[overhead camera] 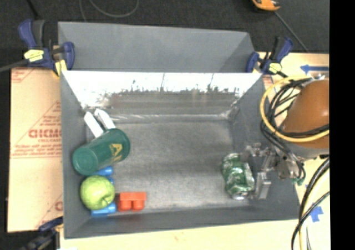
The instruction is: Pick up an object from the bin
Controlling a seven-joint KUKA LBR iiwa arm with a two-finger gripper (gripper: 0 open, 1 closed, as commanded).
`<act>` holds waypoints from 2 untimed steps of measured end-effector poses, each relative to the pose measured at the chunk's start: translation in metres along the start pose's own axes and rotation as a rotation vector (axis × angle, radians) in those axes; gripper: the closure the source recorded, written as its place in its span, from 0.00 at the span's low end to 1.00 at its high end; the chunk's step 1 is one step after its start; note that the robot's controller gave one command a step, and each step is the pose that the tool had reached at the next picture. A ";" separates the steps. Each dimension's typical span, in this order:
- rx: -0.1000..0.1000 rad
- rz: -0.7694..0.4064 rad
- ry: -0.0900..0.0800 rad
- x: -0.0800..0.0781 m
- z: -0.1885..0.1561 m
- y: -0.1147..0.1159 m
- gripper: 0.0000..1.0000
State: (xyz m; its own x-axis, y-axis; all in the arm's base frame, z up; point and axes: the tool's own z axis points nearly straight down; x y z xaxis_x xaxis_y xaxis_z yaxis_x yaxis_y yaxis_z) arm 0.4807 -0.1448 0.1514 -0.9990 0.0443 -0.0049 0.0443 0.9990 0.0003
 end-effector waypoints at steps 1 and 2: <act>0.000 0.000 0.000 0.000 0.000 0.000 0.00; 0.004 -0.078 -0.001 0.003 0.015 0.006 0.00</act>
Offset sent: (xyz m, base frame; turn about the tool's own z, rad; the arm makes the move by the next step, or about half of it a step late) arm -0.0096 0.0208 -0.0409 -0.1960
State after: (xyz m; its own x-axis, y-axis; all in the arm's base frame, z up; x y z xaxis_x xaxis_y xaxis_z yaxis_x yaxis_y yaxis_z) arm 0.4776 -0.1386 0.1363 -0.9994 -0.0334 -0.0058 -0.0334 0.9994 -0.0036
